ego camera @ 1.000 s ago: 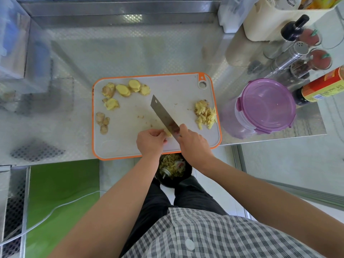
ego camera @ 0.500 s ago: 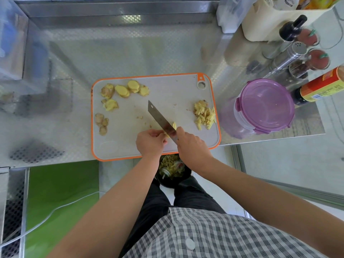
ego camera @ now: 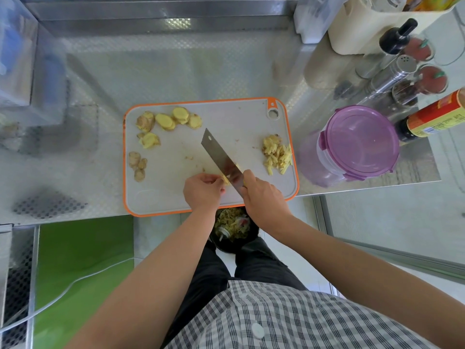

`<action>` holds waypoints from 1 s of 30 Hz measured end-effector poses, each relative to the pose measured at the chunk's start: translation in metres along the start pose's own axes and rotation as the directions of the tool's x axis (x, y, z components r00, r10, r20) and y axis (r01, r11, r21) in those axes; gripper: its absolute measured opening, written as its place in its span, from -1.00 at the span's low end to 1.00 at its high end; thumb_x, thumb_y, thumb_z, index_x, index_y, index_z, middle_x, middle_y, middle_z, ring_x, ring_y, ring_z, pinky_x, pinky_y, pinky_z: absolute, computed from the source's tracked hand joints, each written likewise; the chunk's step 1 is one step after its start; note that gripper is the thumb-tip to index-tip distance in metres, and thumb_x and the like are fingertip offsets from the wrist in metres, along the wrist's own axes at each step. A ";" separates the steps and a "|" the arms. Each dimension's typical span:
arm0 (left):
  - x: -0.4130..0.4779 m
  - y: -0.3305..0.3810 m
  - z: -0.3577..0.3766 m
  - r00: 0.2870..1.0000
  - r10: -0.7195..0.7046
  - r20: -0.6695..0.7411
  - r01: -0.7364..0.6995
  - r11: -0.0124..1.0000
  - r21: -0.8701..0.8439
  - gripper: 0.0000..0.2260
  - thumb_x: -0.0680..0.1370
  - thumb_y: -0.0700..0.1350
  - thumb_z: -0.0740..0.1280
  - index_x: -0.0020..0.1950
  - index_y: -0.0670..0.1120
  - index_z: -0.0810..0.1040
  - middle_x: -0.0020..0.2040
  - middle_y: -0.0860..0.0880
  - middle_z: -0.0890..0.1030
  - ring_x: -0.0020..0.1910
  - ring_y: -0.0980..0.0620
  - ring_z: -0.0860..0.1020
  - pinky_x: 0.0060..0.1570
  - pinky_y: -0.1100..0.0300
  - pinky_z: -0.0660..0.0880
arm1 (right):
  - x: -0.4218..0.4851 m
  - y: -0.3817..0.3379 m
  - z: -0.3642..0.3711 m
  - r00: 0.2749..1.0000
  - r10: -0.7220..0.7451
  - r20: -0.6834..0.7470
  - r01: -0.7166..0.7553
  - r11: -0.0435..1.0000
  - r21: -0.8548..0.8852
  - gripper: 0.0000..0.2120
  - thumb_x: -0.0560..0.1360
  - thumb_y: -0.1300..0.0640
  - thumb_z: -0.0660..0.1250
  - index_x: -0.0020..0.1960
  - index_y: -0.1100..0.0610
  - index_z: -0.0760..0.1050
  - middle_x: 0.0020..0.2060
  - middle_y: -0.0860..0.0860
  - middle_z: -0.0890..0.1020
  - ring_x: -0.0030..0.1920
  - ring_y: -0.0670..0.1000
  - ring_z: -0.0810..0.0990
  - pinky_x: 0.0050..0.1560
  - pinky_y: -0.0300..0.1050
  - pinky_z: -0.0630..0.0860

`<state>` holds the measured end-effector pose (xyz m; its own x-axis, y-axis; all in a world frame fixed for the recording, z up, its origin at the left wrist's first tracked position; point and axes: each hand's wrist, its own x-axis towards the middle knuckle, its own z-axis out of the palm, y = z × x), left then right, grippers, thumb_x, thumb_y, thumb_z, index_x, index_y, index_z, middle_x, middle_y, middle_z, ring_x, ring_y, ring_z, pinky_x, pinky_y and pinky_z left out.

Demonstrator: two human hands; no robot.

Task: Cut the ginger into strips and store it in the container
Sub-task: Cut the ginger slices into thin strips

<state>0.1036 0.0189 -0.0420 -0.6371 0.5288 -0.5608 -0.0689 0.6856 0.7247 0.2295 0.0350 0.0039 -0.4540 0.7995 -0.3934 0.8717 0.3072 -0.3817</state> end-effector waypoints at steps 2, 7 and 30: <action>-0.001 0.001 -0.001 1.000 -0.002 0.005 0.003 1.000 -0.013 -0.92 0.40 -0.25 0.44 -0.28 -0.10 0.65 -0.43 -0.04 0.64 -0.41 0.00 0.64 -0.17 0.05 0.63 | -0.001 0.000 0.000 1.000 0.016 0.018 -0.016 1.000 -0.020 -0.86 0.60 0.23 0.07 -0.04 0.08 0.10 -0.26 0.01 0.39 -0.31 0.15 0.38 -0.30 -0.04 0.30; -0.001 0.001 -0.001 1.000 -0.010 0.002 0.010 1.000 -0.028 -0.88 0.40 -0.27 0.45 -0.30 -0.08 0.64 -0.40 -0.05 0.64 -0.44 0.01 0.63 -0.17 0.03 0.64 | 0.000 -0.002 0.000 0.999 0.025 0.025 -0.024 1.000 -0.017 -0.84 0.59 0.26 0.08 -0.03 0.07 0.10 -0.26 0.02 0.40 -0.30 0.14 0.41 -0.30 -0.04 0.31; 0.000 0.003 -0.001 1.000 0.005 -0.003 -0.005 1.000 0.004 -0.89 0.41 -0.24 0.46 -0.30 -0.06 0.64 -0.45 0.00 0.63 -0.45 0.05 0.63 -0.20 0.17 0.60 | 0.002 -0.005 -0.004 0.998 0.041 0.050 -0.040 0.999 -0.014 -0.85 0.59 0.25 0.06 -0.03 0.08 0.10 -0.26 0.02 0.38 -0.30 0.14 0.36 -0.29 -0.04 0.28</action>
<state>0.1024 0.0204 -0.0401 -0.6394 0.5312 -0.5558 -0.0623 0.6848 0.7261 0.2253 0.0368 0.0085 -0.4266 0.7847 -0.4497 0.8917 0.2818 -0.3543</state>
